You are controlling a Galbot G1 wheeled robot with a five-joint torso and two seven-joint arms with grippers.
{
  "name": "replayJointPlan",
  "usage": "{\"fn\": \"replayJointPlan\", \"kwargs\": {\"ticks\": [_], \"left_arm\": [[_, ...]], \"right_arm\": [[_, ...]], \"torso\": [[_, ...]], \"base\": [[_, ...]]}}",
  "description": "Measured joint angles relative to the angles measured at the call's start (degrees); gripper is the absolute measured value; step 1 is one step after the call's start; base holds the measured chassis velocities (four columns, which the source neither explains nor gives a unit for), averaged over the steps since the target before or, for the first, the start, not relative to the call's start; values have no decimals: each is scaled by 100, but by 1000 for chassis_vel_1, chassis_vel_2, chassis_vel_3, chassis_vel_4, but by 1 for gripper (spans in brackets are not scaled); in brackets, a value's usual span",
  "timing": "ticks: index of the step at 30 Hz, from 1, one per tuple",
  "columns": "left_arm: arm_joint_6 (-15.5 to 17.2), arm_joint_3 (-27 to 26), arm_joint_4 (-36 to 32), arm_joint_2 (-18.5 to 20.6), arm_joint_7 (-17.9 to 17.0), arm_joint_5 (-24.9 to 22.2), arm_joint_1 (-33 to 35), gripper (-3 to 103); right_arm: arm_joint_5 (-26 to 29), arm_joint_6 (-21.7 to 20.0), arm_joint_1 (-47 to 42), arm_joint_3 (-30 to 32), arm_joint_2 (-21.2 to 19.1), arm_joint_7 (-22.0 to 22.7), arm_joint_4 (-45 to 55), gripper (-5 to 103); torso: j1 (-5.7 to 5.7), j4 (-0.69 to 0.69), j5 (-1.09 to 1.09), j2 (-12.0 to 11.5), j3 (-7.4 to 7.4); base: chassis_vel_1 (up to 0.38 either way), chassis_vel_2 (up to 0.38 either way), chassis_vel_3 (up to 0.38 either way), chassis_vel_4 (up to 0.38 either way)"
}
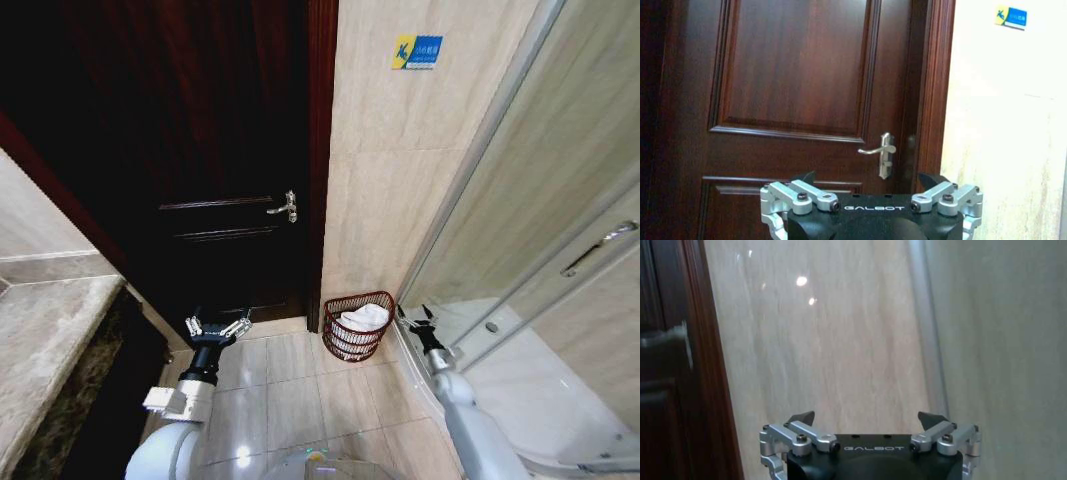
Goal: Discard the used towel into the hamper.
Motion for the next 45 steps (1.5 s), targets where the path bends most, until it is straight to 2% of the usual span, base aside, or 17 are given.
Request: {"fn": "replayJointPlan", "kwargs": {"ticks": [1, 2, 5, 6, 8, 13, 18, 21, 23, 24, 27, 28, 32, 34, 37, 42, 45], "left_arm": [[0, 1, 0, -1, 0, 0, 0, 100], [0, 1, 0, -1, 0, 0, 0, 100], [0, 0, 0, 0, -1, 0, 0, 100], [0, 0, 0, 0, -1, 0, 0, 100], [0, 0, 0, 0, -1, 0, 0, 100], [0, 0, 0, -1, 0, 0, 0, 100], [0, -1, 0, -1, -1, 0, 0, 100], [0, 0, 0, -1, -1, 0, 0, 100], [0, 0, 0, 0, -1, 0, 0, 100], [0, 0, 0, 0, -1, 0, 0, 100], [0, 0, 0, -1, -1, 0, 0, 100], [0, 0, 0, -1, -1, 0, 0, 100], [0, 0, 0, -1, -1, 0, 0, 100], [0, 0, 0, -1, -1, 0, 0, 100], [0, 0, 0, 0, -1, 0, 0, 100], [0, 0, 0, -1, -1, 0, 0, 100], [0, 0, 0, 0, -1, 0, 0, 100]], "right_arm": [[22, 56, -248, 159, 83, -5, 333, 100], [22, 56, -248, 159, 83, -5, 333, 100], [29, 239, -1160, 721, 407, -30, 1449, 100], [29, 239, -1160, 721, 407, -30, 1449, 100], [39, 481, -1927, 981, 698, -120, 2187, 100], [-78, 949, -2956, 1083, 1218, -144, 3023, 100], [-364, 1067, -3361, 1027, 1444, 112, 3613, 100], [-495, 1032, -3473, 1018, 1458, 296, 3945, 100], [-658, 800, -3546, 1056, 1405, 655, 4259, 100], [-658, 800, -3546, 1056, 1405, 655, 4259, 100], [-753, 272, -3466, 1080, 1248, 1013, 4562, 100], [-753, 272, -3466, 1080, 1248, 1013, 4562, 100], [-837, -564, -3333, 924, 1130, 1303, 5009, 100], [-869, -673, -3329, 897, 1117, 1330, 5111, 100], [-870, -660, -3340, 892, 1067, 1339, 5153, 100], [-746, 51, -3272, 914, 1020, 1306, 4737, 100], [-704, 195, -3272, 917, 1013, 1304, 4629, 100]], "torso": [[0, 4, -6, 0, -1], [0, 4, -6, 0, -1], [0, 4, -4, 0, -1], [0, 4, -4, 0, -1], [0, 2, -5, 0, 0], [-1, 0, -6, 0, -1], [0, 4, -6, 0, 0], [1, 4, -5, 0, 1], [1, 3, -5, 0, 1], [1, 3, -5, 0, 1], [1, 4, -4, 0, 1], [1, 4, -4, 0, 1], [2, 4, -4, -1, 1], [2, 4, -4, -1, 1], [1, 3, -5, -1, 1], [2, 3, -3, -1, 1], [1, 3, -4, -1, 1]], "base": [[0, 0, 0, 0], [0, 0, 0, 0], [0, 0, 0, 0], [0, 0, 0, 0], [0, 0, 0, 0], [0, 0, 0, 0], [0, 0, 0, 0], [0, 0, 0, 0], [0, 0, 0, 0], [0, 0, 0, 0], [0, 0, 0, 0], [0, 0, 0, 0], [0, 0, 0, 0], [0, 0, 0, 0], [0, 0, 0, 0], [0, 0, 0, 0], [0, 0, 0, 0]]}}
